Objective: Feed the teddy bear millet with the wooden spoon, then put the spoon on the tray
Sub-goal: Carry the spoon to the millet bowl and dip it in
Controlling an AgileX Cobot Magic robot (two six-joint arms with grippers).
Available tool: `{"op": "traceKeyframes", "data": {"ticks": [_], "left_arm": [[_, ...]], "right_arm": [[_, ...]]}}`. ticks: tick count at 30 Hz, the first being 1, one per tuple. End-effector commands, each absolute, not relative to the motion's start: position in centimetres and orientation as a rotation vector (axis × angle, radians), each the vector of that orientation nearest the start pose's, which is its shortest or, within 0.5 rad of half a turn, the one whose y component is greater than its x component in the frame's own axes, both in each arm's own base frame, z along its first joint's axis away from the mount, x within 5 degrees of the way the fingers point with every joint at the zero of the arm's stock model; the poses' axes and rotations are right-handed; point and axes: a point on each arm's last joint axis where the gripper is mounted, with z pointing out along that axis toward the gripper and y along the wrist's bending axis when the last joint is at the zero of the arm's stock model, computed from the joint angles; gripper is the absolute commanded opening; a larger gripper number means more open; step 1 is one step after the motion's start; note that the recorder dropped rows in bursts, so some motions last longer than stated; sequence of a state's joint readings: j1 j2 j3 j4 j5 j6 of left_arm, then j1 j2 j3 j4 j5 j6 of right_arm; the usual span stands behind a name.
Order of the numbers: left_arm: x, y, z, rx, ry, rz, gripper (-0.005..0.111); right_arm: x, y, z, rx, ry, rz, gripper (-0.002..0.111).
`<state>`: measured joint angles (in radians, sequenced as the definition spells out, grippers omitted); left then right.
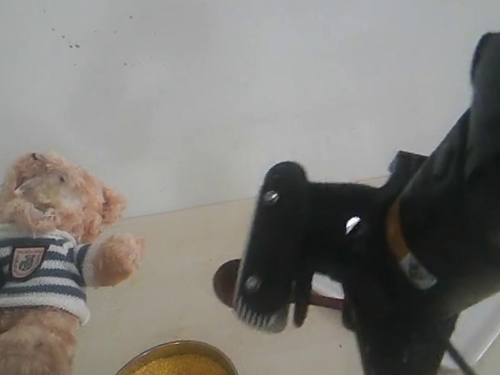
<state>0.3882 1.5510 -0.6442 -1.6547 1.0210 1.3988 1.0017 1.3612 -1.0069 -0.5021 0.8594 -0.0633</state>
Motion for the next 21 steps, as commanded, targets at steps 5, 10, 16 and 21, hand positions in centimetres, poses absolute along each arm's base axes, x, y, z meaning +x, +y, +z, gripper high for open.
{"op": "traceKeyframes", "data": {"ticks": [5, 10, 16, 21], "left_arm": [[27.2, 3.4, 20.4, -0.321, 2.076, -0.961, 0.004], [27.3, 4.3, 19.2, -0.375, 2.154, -0.818, 0.004], [28.0, 3.9, 18.2, -0.359, 2.113, -0.952, 0.004], [29.4, 4.5, 17.2, -0.232, 2.116, -0.909, 0.004]], "right_arm": [[15.2, 29.0, 27.9, -1.677, 1.679, -0.442, 0.0], [16.6, 30.5, 24.9, -1.843, 1.581, -0.748, 0.0], [16.7, 31.9, 23.7, -1.884, 1.506, -0.712, 0.0], [16.9, 32.4, 22.5, -1.84, 1.552, -0.678, 0.0]]}}
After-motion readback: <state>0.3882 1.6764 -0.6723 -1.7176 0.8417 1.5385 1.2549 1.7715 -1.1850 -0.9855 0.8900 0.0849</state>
